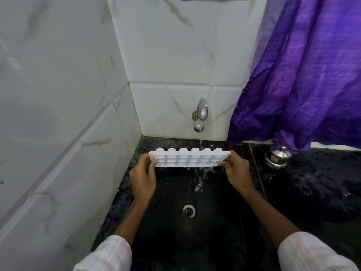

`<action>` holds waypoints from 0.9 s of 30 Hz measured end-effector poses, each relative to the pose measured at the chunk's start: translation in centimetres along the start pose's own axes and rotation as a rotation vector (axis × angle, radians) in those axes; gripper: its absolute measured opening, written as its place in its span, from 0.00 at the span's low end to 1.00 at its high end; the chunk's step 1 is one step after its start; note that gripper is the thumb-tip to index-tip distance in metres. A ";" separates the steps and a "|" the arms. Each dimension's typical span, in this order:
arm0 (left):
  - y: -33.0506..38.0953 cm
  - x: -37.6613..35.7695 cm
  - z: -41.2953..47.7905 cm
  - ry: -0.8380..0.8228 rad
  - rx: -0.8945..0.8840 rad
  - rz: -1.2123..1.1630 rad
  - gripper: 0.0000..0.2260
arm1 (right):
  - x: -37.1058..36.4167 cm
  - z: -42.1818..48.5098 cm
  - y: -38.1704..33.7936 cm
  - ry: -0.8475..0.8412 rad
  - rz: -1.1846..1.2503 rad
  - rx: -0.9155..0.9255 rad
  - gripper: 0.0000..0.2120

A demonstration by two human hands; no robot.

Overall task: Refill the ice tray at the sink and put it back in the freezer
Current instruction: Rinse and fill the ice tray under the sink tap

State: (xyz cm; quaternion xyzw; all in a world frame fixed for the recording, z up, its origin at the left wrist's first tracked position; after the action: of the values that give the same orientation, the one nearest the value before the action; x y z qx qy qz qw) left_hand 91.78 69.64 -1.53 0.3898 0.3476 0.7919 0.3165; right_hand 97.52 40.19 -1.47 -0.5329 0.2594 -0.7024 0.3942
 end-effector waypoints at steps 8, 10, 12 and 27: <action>-1.6 -1.3 -1.4 -0.118 0.209 -0.087 0.07 | -1.1 -0.3 2.6 -0.065 0.017 -0.198 0.06; -2.5 -1.9 -1.2 -0.160 0.379 -0.165 0.05 | -1.3 -0.2 2.9 -0.066 0.058 -0.224 0.08; -3.1 -2.2 -0.8 -0.190 0.479 -0.204 0.06 | -1.6 0.0 3.2 -0.087 0.106 -0.264 0.10; -3.1 -4.0 2.3 -0.198 0.573 -0.244 0.09 | -4.6 4.3 1.8 -0.299 -0.304 -0.128 0.13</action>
State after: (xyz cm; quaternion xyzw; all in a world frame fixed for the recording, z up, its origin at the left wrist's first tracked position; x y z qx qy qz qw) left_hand 96.40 69.02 -4.54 0.4937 0.5679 0.5764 0.3185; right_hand 102.72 43.30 -4.12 -0.6880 0.1588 -0.6491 0.2831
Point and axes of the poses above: each hand's wrist, its own z-axis towards the middle knuckle, its own x-axis out of the back of the hand, y = z × x, the point moved 3 cm from there along z, towards the middle knuckle, and after that the axes turned 7 degrees about -y, right-handed, at the moved point
